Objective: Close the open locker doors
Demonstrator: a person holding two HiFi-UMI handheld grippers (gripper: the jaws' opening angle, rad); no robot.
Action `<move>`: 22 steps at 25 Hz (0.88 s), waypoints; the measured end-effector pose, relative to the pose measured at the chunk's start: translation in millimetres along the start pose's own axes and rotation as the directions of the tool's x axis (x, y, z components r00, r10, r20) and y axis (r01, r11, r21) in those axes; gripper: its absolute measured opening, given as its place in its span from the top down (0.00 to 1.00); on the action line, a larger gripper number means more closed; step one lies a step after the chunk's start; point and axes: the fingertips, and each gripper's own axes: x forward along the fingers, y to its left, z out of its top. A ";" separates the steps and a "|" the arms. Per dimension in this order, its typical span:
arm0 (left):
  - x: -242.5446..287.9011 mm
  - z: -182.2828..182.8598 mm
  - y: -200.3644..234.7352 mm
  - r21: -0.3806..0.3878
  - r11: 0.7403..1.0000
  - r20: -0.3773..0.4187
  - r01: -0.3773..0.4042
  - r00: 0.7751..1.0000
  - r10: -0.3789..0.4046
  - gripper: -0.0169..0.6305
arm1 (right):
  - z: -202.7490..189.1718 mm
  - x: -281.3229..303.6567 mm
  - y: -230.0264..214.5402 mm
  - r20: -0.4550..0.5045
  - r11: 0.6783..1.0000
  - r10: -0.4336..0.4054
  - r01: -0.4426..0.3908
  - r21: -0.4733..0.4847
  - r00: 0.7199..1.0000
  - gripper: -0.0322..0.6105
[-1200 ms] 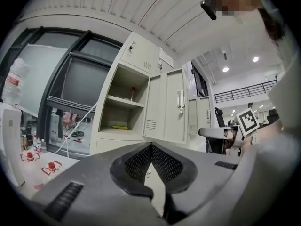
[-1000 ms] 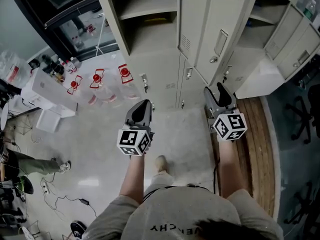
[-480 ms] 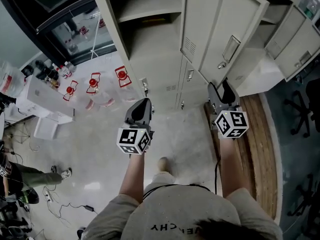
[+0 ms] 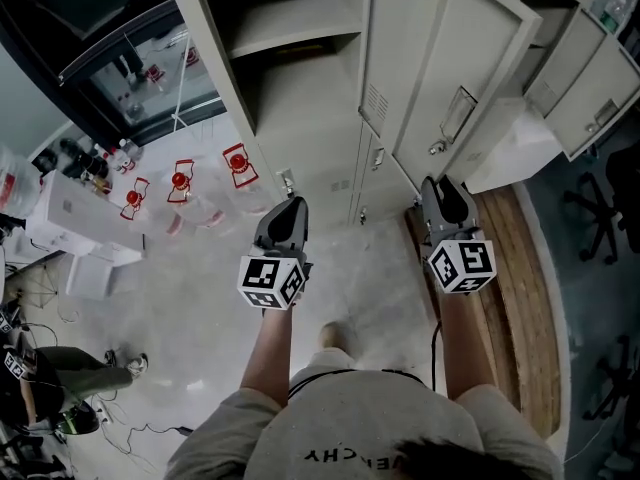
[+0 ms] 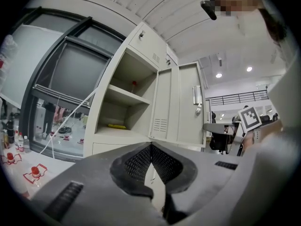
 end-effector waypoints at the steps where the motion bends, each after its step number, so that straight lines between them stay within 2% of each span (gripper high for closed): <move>1: 1.1 0.9 2.7 0.000 1.000 0.002 0.003 1.000 -0.003 0.98 | 0.1 0.6 2.4 0.002 1.000 -0.001 0.001 -0.002 1.000 0.80; 13: -6.2 13.9 36.7 0.007 1.000 0.026 0.017 1.000 -0.017 0.98 | -2.3 1.3 49.7 0.009 1.000 0.025 -0.025 -0.019 1.000 0.82; 22: -34.9 14.8 54.5 -0.012 0.999 0.046 -0.032 0.998 0.032 0.98 | -5.5 11.1 106.1 -0.010 0.993 0.114 -0.115 -0.024 0.993 0.80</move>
